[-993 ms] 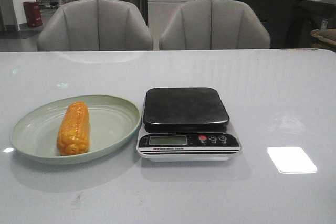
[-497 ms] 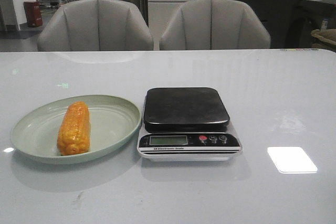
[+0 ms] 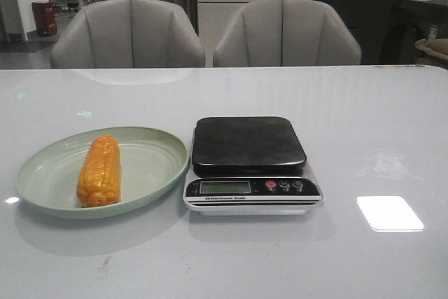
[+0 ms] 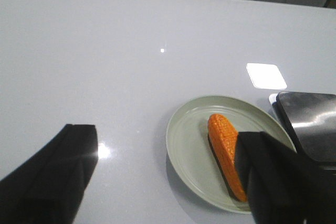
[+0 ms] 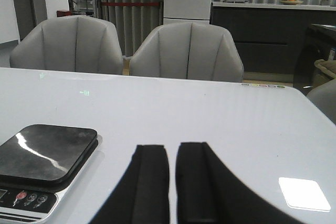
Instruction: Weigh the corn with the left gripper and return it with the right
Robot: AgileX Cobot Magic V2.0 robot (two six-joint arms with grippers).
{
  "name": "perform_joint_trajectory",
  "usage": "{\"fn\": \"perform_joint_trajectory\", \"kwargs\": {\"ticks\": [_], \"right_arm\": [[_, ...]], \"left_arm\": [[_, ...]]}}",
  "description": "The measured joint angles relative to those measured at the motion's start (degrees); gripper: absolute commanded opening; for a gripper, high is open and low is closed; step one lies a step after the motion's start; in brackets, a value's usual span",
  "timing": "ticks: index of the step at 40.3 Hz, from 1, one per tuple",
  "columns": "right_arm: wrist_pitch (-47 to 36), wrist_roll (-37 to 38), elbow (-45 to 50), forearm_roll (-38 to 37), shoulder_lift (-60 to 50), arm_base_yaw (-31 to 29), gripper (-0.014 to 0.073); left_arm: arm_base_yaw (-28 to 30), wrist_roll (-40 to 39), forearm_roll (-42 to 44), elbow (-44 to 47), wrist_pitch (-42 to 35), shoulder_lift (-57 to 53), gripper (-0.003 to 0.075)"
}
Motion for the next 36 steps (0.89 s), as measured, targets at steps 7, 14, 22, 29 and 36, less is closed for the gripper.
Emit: {"fn": "perform_joint_trajectory", "kwargs": {"ticks": [7,14,22,29,36], "right_arm": [[0.00,0.00,0.00,0.00,0.00,0.00,0.0213],[0.00,0.00,0.00,0.00,0.00,0.00,0.0213],[0.00,0.00,0.00,0.00,0.00,0.00,0.0213],[0.00,0.00,0.00,0.00,0.00,0.00,0.0213],[0.00,0.00,0.00,0.00,0.00,0.00,0.0213]], "left_arm": [[-1.19,0.00,-2.11,-3.65,2.89,7.89,0.0639],[-6.58,-0.71,-2.93,-6.34,3.31,16.64,0.0639],[-14.11,-2.97,-3.04,-10.44,2.94,28.21,0.0639],[-17.76,-4.97,-3.04,-14.57,1.85,38.25,0.0639],[-18.40,-6.71,-3.04,-18.55,1.51,47.80,0.0639]]}}
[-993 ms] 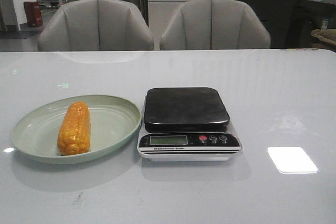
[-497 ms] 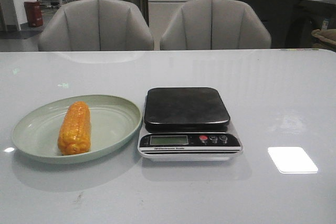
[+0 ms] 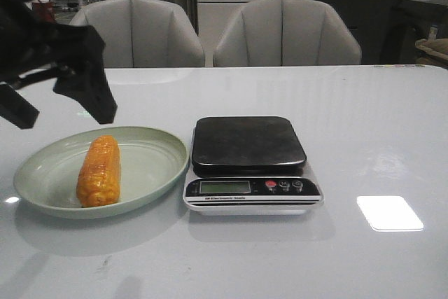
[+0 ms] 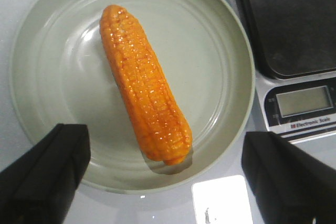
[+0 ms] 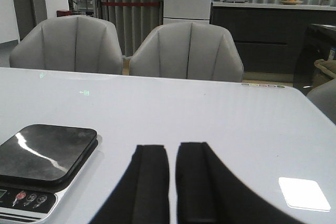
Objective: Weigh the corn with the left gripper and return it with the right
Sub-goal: 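Lower the left gripper onto the corn cob on the plate and grasp it, then carry the corn with the left gripper over the scale and lower it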
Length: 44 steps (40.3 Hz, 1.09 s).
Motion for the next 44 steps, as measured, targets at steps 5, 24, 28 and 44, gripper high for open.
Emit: {"fn": "perform_joint_trajectory", "kwargs": {"ticks": [5,24,28,44], "right_arm": [[0.00,0.00,0.00,0.00,0.00,0.00,0.0213],[0.00,0.00,0.00,0.00,0.00,0.00,0.0213],[0.00,0.00,0.00,0.00,0.00,0.00,0.0213],[-0.11,0.00,0.00,0.00,0.00,0.00,0.0213]], "left_arm": [[0.00,-0.78,0.00,-2.02,0.11,5.39,0.0639],[0.00,-0.91,-4.36,-5.33,0.13,17.12,0.0396],[0.00,-0.95,-4.86,-5.45,0.13,18.76,0.0181],[-3.50,-0.68,-4.50,-20.26,4.28,18.11,0.0114]]}}
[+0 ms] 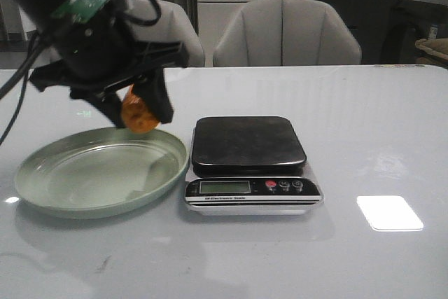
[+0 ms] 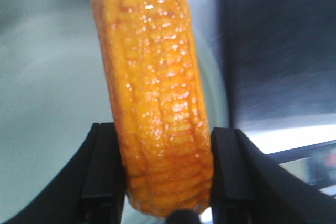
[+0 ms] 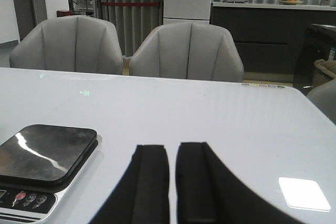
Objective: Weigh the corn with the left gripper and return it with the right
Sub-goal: 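Carry the corn with the left gripper over the scale and lower it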
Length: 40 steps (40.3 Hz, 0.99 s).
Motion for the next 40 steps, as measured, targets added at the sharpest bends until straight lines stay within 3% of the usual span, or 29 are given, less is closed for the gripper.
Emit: {"fn": "perform_joint_trajectory", "kwargs": {"ticks": [5,13,21,31,40], "right_arm": [[0.00,0.00,0.00,0.00,0.00,0.00,0.0213],[0.00,0.00,0.00,0.00,0.00,0.00,0.0213],[0.00,0.00,0.00,0.00,0.00,0.00,0.0213],[0.00,0.00,0.00,0.00,0.00,0.00,0.0213],[0.00,0.00,0.00,0.00,0.00,0.00,0.0213]], "left_arm": [[-2.98,0.40,0.00,-3.05,0.00,0.40,0.0125],[-6.60,0.49,-0.34,-6.94,-0.22,4.39,0.0257],[-9.02,0.49,-1.13,-10.26,-0.22,9.15,0.0308],[-9.69,0.62,-2.72,-12.45,-0.22,13.37,0.0556],[-9.69,0.87,-2.55,-12.90,0.15,13.12,0.0563]]}}
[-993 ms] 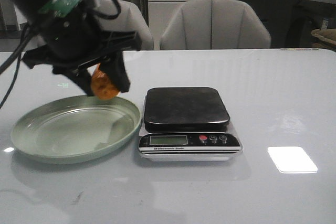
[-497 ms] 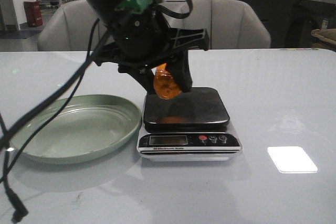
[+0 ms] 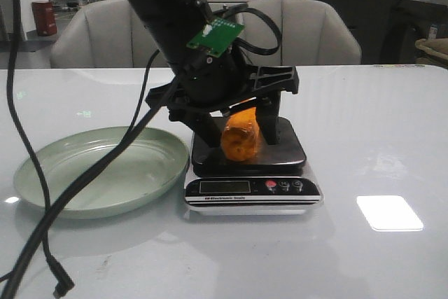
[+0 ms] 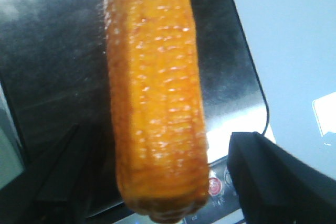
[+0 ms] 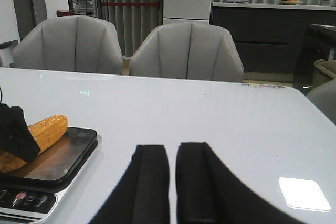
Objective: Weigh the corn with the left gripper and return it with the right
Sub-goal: 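Carry the corn with the left gripper over the scale and lower it, then open the left gripper and lift it away from the corn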
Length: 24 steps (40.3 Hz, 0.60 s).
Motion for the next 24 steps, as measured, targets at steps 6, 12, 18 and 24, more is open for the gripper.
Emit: {"fn": "perform_joint_trajectory", "kwargs": {"ticks": [6,12,18,24], "right_arm": [[0.00,0.00,0.00,0.00,0.00,0.00,0.0213],[0.00,0.00,0.00,0.00,0.00,0.00,0.0213],[0.00,0.00,0.00,0.00,0.00,0.00,0.0213],[0.00,0.00,0.00,0.00,0.00,0.00,0.0213]], "left_arm": [[0.00,0.00,2.70,0.00,0.97,-4.27,0.0562],[0.00,0.00,6.27,2.31,1.19,-11.46,0.0562],[0.00,0.00,8.38,9.66,-0.36,-20.07,0.0563],[0.00,0.00,9.85,18.73,-2.11,-31.29,0.0562]]}}
